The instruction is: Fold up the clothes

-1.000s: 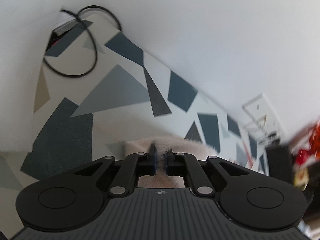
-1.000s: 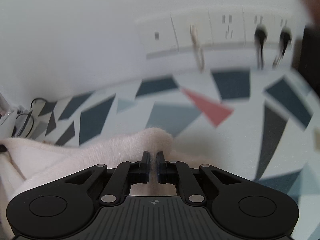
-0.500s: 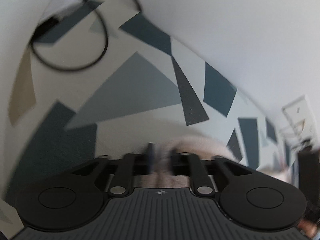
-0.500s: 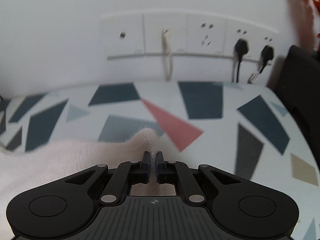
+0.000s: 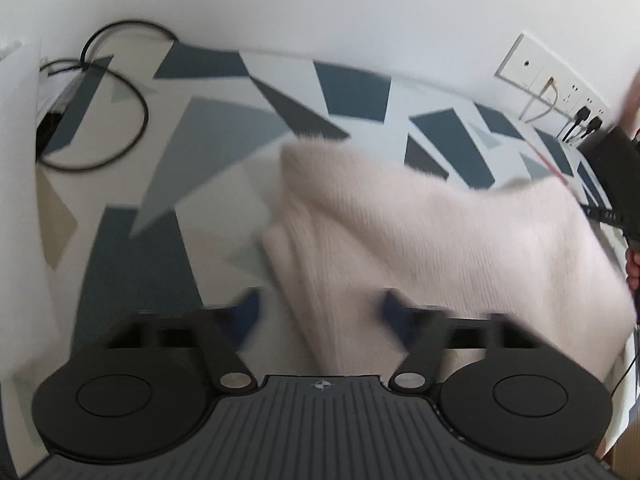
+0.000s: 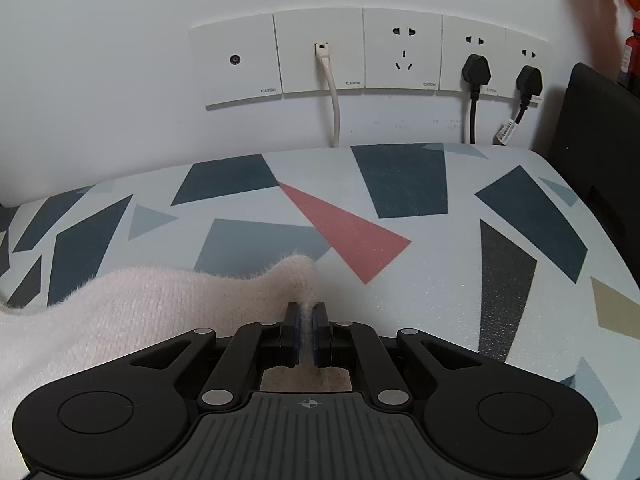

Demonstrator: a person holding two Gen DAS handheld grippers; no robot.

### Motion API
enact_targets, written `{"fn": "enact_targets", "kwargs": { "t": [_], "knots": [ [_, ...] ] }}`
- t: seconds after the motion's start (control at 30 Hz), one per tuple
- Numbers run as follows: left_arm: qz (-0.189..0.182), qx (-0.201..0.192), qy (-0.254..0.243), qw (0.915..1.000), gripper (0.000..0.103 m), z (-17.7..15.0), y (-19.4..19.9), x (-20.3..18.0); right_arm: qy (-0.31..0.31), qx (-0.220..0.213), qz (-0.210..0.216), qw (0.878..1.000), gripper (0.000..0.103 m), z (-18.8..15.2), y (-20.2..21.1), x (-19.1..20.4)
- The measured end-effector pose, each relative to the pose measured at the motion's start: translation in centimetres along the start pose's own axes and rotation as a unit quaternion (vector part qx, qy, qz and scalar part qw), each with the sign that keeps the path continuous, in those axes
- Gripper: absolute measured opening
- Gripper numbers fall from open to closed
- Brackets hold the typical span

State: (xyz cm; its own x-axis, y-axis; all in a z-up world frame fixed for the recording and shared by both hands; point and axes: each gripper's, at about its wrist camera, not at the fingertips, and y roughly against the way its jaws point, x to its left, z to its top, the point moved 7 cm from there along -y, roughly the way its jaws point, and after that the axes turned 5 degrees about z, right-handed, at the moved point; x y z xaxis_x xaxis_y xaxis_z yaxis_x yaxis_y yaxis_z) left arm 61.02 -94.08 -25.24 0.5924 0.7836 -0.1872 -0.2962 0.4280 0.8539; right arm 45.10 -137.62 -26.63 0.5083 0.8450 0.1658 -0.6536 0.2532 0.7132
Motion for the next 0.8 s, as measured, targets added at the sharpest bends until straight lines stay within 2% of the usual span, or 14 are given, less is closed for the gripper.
{"fn": "enact_targets", "kwargs": {
  "t": [0.17, 0.2, 0.27, 0.4, 0.47, 0.53, 0.57, 0.6, 0.67, 0.7, 0.8],
  "knots": [
    [-0.007, -0.049, 0.082, 0.9954, 0.006, -0.5, 4.1, 1.6, 0.003, -0.039, -0.006, 0.999, 0.005, 1.2, 1.8, 0.2],
    [-0.009, -0.046, 0.098, 0.9941, 0.006, -0.9, 4.3, 2.0, 0.001, -0.046, -0.005, 0.999, 0.005, 1.5, 2.1, 0.1],
    [-0.009, -0.028, 0.117, 0.9927, 0.006, -2.0, 3.5, 2.5, 0.003, -0.034, -0.007, 0.999, 0.005, 1.3, 1.5, 0.0],
    [0.006, -0.015, 0.113, 0.9935, 0.009, -3.5, 1.4, 2.3, 0.018, -0.008, -0.017, 1.000, 0.005, 0.2, -0.3, 0.2],
    [0.022, -0.020, 0.112, 0.9932, 0.017, -3.0, 1.4, 2.0, 0.020, -0.005, -0.021, 1.000, 0.005, 0.2, -0.7, 0.4],
    [0.037, -0.025, 0.101, 0.9939, 0.045, -2.6, 2.0, 1.9, 0.013, 0.002, -0.014, 1.000, 0.009, 0.2, -0.7, 0.2],
    [0.036, -0.027, 0.096, 0.9943, 0.052, -2.5, 2.5, 1.9, 0.008, 0.006, -0.008, 1.000, 0.017, 0.2, -0.5, 0.0],
    [0.033, -0.029, 0.094, 0.9947, 0.065, -2.6, 3.0, 2.0, -0.001, 0.005, -0.002, 1.000, 0.029, 0.2, 0.1, -0.2],
    [0.016, -0.024, 0.096, 0.9949, 0.071, -3.0, 3.9, 2.4, -0.022, -0.002, 0.012, 1.000, 0.042, 0.3, 1.6, -0.9],
    [0.005, -0.020, 0.101, 0.9947, 0.074, -3.1, 4.1, 2.5, -0.033, -0.008, 0.023, 0.999, 0.053, 0.3, 2.6, -1.3],
    [-0.019, -0.009, 0.107, 0.9940, 0.077, -3.6, 3.8, 2.9, -0.065, -0.019, 0.050, 0.996, 0.074, -0.2, 5.3, -2.5]
  ]
}}
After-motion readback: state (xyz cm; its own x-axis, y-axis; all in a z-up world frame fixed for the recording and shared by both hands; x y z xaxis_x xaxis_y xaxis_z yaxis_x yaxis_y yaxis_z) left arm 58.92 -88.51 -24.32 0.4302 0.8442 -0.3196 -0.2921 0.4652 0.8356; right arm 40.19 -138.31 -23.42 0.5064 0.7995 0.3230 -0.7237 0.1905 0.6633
